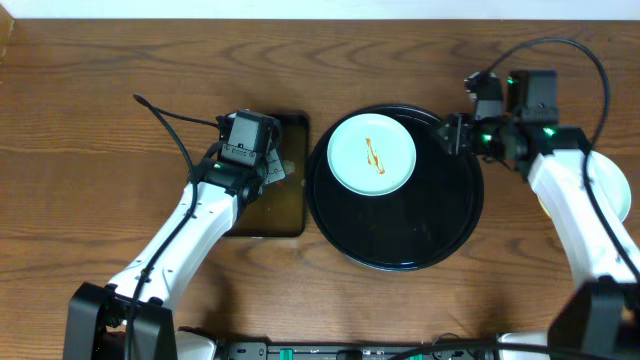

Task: Clean dirty plates on tray and stack at the side
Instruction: 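Move the right gripper to the last pale blue plate's rim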

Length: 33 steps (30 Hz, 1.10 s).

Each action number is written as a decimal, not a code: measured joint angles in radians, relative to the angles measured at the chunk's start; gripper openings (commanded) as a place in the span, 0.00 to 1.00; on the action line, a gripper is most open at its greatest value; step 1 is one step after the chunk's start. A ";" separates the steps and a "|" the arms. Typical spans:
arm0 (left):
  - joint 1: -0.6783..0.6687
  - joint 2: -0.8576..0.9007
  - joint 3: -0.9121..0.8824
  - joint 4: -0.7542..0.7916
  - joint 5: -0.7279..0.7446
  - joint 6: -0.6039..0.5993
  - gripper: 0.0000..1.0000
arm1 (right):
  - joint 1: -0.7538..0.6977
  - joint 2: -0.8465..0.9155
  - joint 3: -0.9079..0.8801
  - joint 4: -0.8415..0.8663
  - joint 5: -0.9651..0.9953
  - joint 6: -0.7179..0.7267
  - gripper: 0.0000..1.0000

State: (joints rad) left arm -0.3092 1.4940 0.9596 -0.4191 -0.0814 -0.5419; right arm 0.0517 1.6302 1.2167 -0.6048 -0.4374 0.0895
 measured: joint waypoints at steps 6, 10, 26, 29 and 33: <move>0.000 0.000 0.000 0.026 0.026 0.135 0.07 | 0.062 0.207 0.004 0.005 0.011 -0.004 0.40; 0.003 0.014 0.000 0.030 0.052 0.291 0.07 | 0.107 0.301 0.003 0.038 0.031 -0.004 0.37; 0.013 0.282 0.000 0.061 0.095 0.385 0.64 | 0.159 0.344 0.013 0.030 0.147 0.049 0.01; 0.013 0.288 0.002 0.068 0.094 0.387 0.37 | 0.159 0.344 0.013 0.027 0.148 0.052 0.01; 0.013 0.290 0.001 0.086 0.094 0.390 0.07 | 0.159 0.344 0.017 0.018 0.150 0.052 0.01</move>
State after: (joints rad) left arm -0.2962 1.7844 0.9607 -0.3332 0.0128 -0.1520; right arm 0.2108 1.9739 1.2335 -0.5873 -0.2871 0.1413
